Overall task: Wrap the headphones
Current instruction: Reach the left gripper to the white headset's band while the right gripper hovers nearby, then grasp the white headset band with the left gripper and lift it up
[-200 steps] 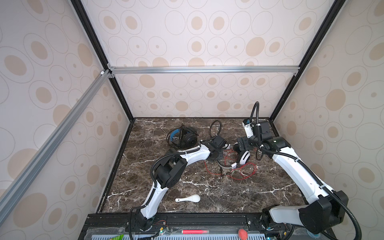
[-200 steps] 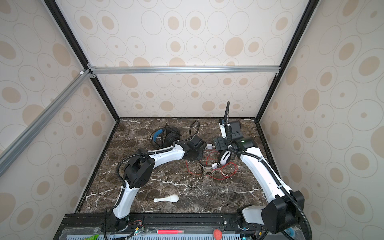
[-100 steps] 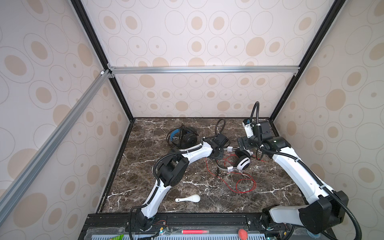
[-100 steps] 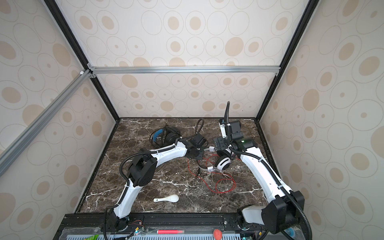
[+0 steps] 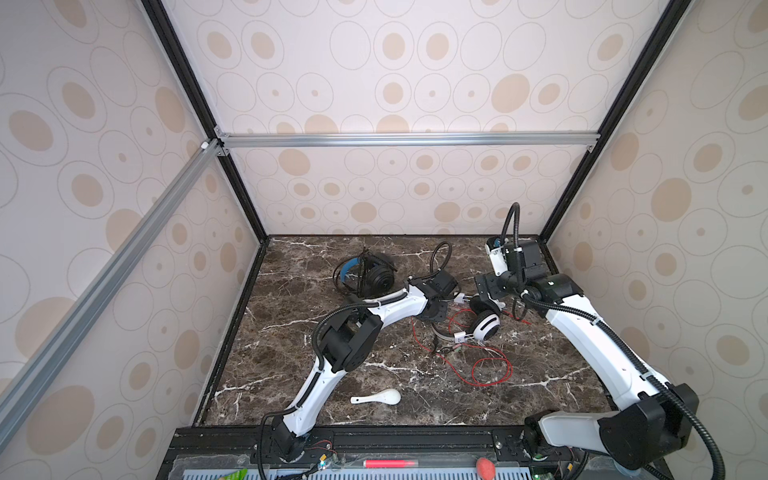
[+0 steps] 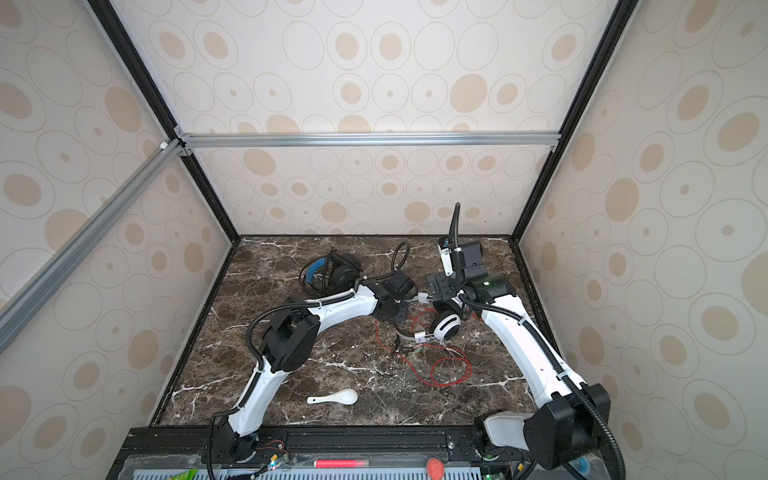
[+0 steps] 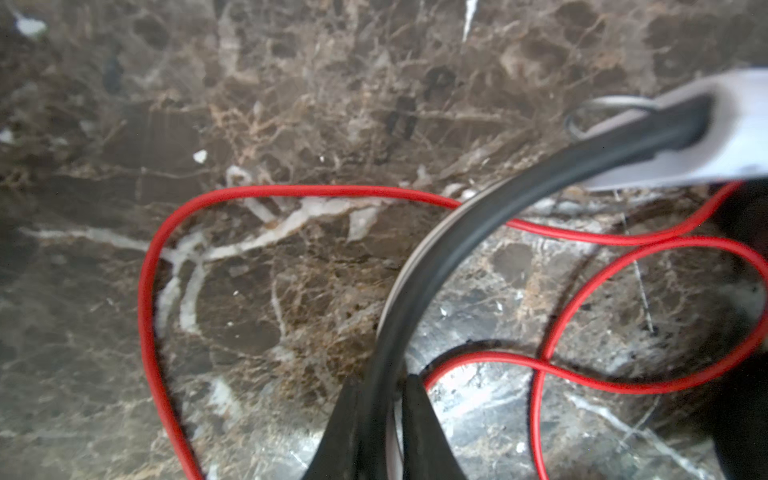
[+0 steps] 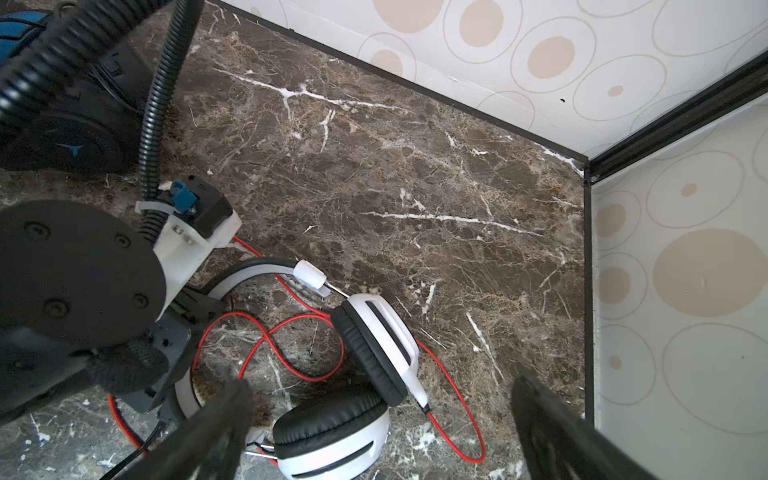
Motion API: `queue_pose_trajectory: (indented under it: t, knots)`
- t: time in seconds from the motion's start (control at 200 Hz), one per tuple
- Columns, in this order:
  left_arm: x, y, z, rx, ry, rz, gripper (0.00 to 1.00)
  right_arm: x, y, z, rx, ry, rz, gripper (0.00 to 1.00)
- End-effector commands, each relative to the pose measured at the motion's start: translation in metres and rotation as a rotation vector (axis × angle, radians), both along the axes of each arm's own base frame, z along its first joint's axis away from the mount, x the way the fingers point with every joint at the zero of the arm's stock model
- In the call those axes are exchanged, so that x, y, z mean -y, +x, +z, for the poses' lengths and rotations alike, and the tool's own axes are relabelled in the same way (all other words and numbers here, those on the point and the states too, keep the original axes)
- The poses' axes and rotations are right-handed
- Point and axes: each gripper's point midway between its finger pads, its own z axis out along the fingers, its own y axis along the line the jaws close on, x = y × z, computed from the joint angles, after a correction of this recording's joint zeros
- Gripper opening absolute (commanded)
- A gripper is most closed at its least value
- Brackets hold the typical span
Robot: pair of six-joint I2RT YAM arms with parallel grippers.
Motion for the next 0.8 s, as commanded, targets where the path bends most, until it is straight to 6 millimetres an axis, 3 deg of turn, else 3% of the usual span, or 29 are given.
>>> queue_pose_trajectory:
  t: [0.0,0.15,0.255,0.365,0.455,0.605,0.795]
  knots:
    - [-0.003,0.005,0.002,0.009,0.025,0.028,0.18,0.002,-0.005,0.005,0.020,-0.001,0.004,1.00]
    - [-0.003,0.006,0.003,0.005,0.015,0.036,0.27,0.001,-0.006,0.004,0.018,0.009,0.008,1.00]
    - [-0.003,0.009,-0.002,0.007,0.032,0.043,0.26,0.001,-0.006,0.006,0.023,0.013,0.007,1.00]
    - [-0.003,0.011,-0.009,0.004,0.053,0.041,0.16,0.002,-0.008,0.007,0.028,0.009,0.007,1.00]
    - [0.000,0.015,-0.004,0.014,0.045,0.036,0.01,0.004,-0.011,0.006,0.026,0.006,0.005,1.00]
    - [-0.001,0.028,0.034,0.100,0.036,0.045,0.00,0.003,-0.017,0.009,0.036,0.020,0.016,1.00]
    - [-0.024,0.050,0.129,0.285,0.049,0.073,0.00,-0.020,-0.031,0.037,0.150,0.161,0.125,1.00]
